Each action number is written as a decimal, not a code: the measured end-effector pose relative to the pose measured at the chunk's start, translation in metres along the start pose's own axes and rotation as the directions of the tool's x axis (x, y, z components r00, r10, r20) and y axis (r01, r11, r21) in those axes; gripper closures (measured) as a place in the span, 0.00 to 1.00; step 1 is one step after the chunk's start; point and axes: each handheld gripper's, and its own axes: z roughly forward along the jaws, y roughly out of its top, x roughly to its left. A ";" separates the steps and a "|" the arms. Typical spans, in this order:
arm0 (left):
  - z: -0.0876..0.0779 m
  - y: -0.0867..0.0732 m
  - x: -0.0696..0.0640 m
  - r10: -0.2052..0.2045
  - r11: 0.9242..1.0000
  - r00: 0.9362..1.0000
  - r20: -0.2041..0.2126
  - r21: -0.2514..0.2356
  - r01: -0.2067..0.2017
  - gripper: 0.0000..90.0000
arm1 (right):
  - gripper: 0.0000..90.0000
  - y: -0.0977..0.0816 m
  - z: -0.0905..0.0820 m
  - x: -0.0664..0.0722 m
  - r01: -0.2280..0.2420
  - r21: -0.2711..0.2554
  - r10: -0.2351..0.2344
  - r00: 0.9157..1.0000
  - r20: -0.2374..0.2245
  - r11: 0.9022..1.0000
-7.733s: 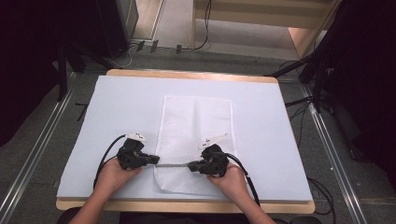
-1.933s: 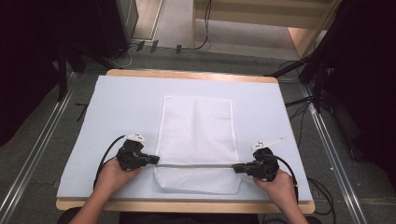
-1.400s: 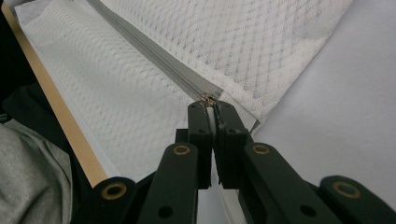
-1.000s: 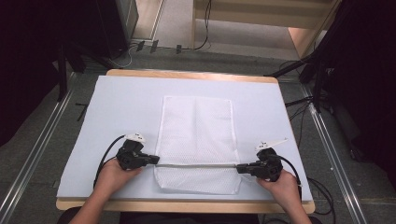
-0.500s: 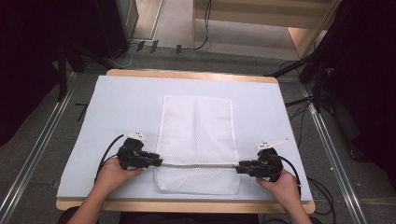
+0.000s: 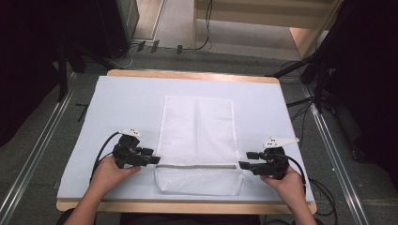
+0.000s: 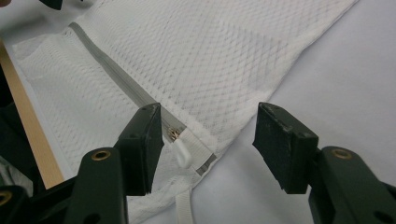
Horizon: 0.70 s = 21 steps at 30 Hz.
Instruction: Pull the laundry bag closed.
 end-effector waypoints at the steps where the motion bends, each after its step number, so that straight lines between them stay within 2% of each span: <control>1: -0.001 0.000 0.001 -0.008 1.000 1.000 -0.004 -0.005 0.008 0.50 | 0.47 0.000 -0.001 -0.001 0.005 -0.010 -0.005 1.000 0.004 1.000; 5: -0.005 0.000 0.005 -0.021 1.000 0.999 -0.026 -0.009 0.021 0.49 | 0.47 -0.001 -0.005 -0.005 0.020 -0.027 -0.019 0.999 0.031 0.999; 8: -0.008 0.000 0.007 -0.024 1.000 0.999 -0.034 -0.015 0.023 0.48 | 0.46 -0.002 -0.007 -0.008 0.028 -0.042 -0.025 0.997 0.069 0.999; 14: -0.013 -0.001 0.011 -0.026 0.999 0.997 -0.068 -0.042 0.023 0.46 | 0.45 -0.006 -0.012 -0.016 0.011 -0.051 -0.003 0.991 0.137 0.999; 21: -0.016 -0.002 0.016 -0.023 0.998 0.995 -0.092 -0.059 0.018 0.43 | 0.42 -0.009 -0.014 -0.024 -0.017 -0.072 0.029 0.985 0.169 0.997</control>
